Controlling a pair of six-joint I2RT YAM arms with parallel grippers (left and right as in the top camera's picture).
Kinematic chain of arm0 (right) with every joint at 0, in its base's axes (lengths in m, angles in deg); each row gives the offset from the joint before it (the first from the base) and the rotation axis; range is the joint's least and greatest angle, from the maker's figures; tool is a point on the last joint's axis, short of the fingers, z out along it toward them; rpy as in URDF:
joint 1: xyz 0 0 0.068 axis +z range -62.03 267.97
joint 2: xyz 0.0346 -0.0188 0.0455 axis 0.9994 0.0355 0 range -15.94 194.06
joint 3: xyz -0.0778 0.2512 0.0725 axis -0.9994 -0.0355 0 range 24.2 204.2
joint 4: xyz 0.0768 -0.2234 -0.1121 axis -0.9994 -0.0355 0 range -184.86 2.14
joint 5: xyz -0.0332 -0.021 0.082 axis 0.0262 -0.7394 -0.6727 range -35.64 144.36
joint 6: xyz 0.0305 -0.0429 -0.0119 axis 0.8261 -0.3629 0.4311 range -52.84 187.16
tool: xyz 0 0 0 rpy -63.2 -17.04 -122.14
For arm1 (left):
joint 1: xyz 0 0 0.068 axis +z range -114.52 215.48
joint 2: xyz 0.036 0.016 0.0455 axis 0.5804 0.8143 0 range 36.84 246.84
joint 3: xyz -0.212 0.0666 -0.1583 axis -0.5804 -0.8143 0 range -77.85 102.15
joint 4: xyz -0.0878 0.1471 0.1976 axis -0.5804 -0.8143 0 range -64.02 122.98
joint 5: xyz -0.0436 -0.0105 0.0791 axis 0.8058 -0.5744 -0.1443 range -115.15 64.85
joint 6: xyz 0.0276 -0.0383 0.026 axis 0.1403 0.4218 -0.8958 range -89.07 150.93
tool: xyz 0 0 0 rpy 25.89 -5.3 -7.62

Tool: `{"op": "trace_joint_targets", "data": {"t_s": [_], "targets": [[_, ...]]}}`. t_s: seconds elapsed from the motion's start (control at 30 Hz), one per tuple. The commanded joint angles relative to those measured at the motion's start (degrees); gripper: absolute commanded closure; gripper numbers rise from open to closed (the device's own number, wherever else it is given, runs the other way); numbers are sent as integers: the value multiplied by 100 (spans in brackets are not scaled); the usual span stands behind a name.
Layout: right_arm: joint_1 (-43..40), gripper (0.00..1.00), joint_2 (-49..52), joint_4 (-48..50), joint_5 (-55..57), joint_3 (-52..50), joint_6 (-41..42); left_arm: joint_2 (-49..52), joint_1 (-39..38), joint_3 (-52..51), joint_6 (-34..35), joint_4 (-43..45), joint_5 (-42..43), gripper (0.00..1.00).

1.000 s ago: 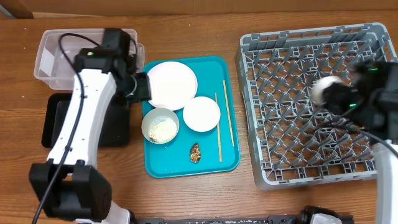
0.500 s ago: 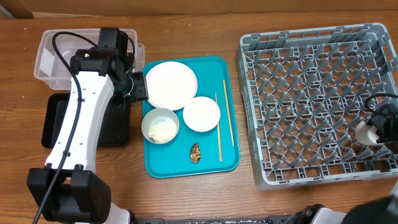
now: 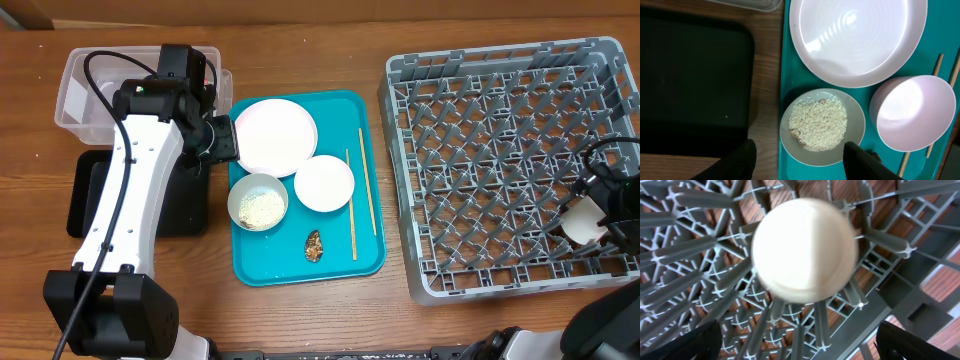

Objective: Sort waste into correct bins and load items into the dishwasher
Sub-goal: 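Place the paper cup in the dish rack's right side with the right gripper, then reach the right gripper to the pink bowl and grasp its rim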

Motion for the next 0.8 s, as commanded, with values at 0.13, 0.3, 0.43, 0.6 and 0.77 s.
{"op": "trace_joint_targets", "data": {"t_s": [0.13,0.3,0.43,0.6,0.77], "targets": [[-11,0,-24,15,-855,103,-144,-103,-7,74,96,-4,28,38],[13,0,-26,-2,-1222,103,-348,-103,-103,74,92,-4,28,35],[144,5,-61,37,-1858,107,-734,-103,-216,74,72,4,26,34],[730,6,-356,144,-2343,254,-1080,-103,-234,74,72,-11,26,33],[1974,6,-758,387,-2337,647,-1204,-101,-278,70,74,-13,26,32]]}}
